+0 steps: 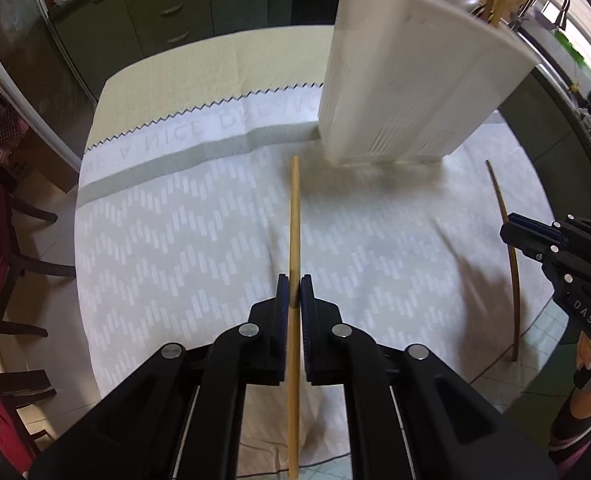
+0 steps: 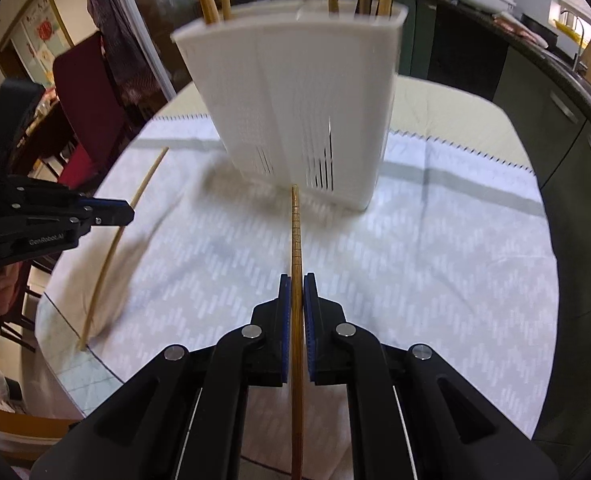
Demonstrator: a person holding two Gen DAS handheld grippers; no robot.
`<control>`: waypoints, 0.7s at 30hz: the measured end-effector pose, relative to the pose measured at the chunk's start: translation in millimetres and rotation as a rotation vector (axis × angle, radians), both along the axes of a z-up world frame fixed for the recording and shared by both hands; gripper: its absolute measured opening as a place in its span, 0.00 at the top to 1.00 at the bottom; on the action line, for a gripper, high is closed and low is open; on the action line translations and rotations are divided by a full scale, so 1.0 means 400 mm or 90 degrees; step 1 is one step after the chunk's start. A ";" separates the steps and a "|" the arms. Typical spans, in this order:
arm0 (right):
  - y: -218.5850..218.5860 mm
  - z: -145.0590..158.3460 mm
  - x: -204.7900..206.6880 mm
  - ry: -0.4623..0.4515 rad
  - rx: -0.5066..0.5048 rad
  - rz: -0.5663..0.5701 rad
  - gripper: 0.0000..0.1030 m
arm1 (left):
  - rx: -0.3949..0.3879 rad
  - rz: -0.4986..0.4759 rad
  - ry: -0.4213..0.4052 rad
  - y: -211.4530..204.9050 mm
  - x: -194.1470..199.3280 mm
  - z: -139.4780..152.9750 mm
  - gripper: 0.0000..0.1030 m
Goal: Organize utensils
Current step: 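Lift both chopsticks upright, lower them into the white holder and open both tools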
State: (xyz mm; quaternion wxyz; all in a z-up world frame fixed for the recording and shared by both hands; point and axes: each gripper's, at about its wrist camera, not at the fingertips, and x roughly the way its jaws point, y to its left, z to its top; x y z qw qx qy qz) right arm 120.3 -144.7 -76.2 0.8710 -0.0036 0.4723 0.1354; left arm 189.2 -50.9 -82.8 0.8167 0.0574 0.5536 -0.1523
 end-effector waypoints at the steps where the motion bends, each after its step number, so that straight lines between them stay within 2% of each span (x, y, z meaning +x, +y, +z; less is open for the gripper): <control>1: -0.003 0.011 -0.004 -0.006 0.003 0.000 0.93 | -0.002 -0.001 -0.003 0.001 -0.005 0.009 0.94; 10: -0.016 0.098 -0.058 -0.060 0.020 0.006 0.93 | -0.020 -0.009 -0.034 0.020 -0.067 0.074 0.94; 21: -0.023 0.150 -0.113 -0.096 0.022 0.009 0.93 | -0.038 -0.027 -0.081 0.017 -0.124 0.158 0.94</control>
